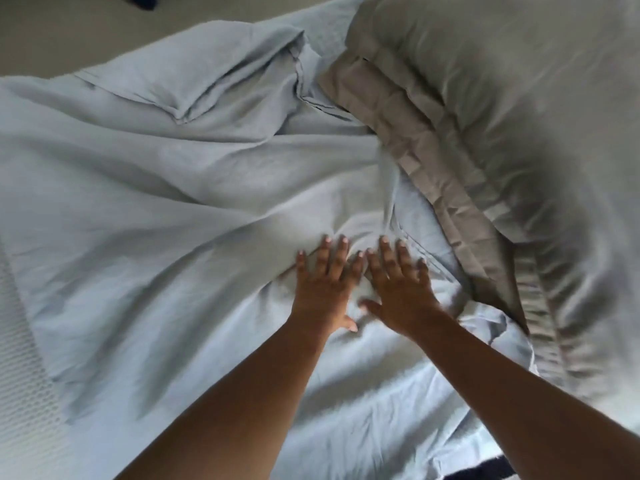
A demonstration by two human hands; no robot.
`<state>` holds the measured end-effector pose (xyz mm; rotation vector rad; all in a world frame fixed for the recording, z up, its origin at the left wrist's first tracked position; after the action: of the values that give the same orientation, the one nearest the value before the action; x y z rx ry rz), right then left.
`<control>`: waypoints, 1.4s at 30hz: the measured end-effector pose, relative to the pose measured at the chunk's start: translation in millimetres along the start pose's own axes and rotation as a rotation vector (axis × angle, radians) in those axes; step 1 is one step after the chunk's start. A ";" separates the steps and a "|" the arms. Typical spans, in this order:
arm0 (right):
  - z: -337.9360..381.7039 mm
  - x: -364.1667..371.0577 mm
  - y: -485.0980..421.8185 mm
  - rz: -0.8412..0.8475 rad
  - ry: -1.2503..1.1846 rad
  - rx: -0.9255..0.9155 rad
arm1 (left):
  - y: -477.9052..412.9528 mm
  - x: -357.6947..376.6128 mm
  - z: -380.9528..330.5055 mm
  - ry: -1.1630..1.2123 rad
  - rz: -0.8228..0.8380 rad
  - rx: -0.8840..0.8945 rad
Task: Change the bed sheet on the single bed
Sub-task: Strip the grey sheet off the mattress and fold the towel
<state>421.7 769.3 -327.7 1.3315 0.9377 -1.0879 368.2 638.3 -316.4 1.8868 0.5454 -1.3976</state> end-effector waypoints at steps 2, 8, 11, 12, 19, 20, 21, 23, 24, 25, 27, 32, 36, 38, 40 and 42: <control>-22.0 5.6 15.3 0.080 0.010 0.054 | 7.8 4.9 -19.7 0.017 0.030 0.013; -57.3 -5.0 40.8 0.369 -0.040 0.263 | 34.9 9.5 -76.7 0.118 0.195 0.087; -59.3 -19.7 57.2 0.472 -0.105 0.383 | 46.4 -0.9 -79.7 0.288 0.333 0.019; -59.3 -32.9 64.5 0.455 -0.112 0.390 | 50.7 -12.0 -79.7 0.347 0.342 -0.031; -38.7 -132.0 107.5 0.090 -0.228 0.315 | 104.4 -76.4 -80.0 0.489 0.281 -0.241; -38.4 -146.9 111.3 0.048 -0.239 0.334 | 109.9 -86.0 -81.2 0.508 0.269 -0.254; -40.2 -167.1 116.4 0.005 -0.243 0.360 | 114.9 -101.4 -84.0 0.528 0.259 -0.264; -46.4 -203.6 126.2 -0.067 -0.252 0.410 | 124.5 -126.2 -91.3 0.571 0.243 -0.283; -52.1 -219.2 129.7 -0.104 -0.256 0.437 | 126.8 -137.3 -95.5 0.596 0.228 -0.291; -59.3 -232.0 133.5 -0.135 -0.253 0.465 | 129.3 -146.8 -100.6 0.629 0.223 -0.302; -80.5 -254.5 141.9 -0.181 -0.249 0.535 | 130.8 -167.3 -113.6 0.714 0.220 -0.335; -163.8 -274.8 158.1 -0.242 -0.278 0.714 | 115.8 -182.8 -150.8 0.908 0.271 -0.482; -252.1 -267.6 152.3 -0.226 -0.274 0.740 | 74.6 -185.5 -192.7 1.139 0.273 -0.659; -295.2 -257.1 147.2 -0.175 -0.264 0.737 | 49.6 -186.4 -217.4 1.311 0.281 -0.758; -330.1 -246.3 143.5 -0.125 -0.257 0.730 | 21.4 -184.6 -238.5 1.435 0.260 -0.810; -362.7 -235.1 140.6 -0.078 -0.271 0.715 | -8.5 -174.0 -258.6 1.482 0.205 -0.849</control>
<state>524.2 1137.2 -81.3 1.6578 0.4020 -1.7105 471.6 851.8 -114.0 1.7960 1.2744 0.5908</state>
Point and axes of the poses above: each hand's wrist, its own y-axis away from the middle knuckle, its own x-axis out of the palm, z = x × y, the point moved 6 cm from there along -y, towards the middle knuckle, and after that the axes turned 9 degrees about -z, right-handed, at the moved point
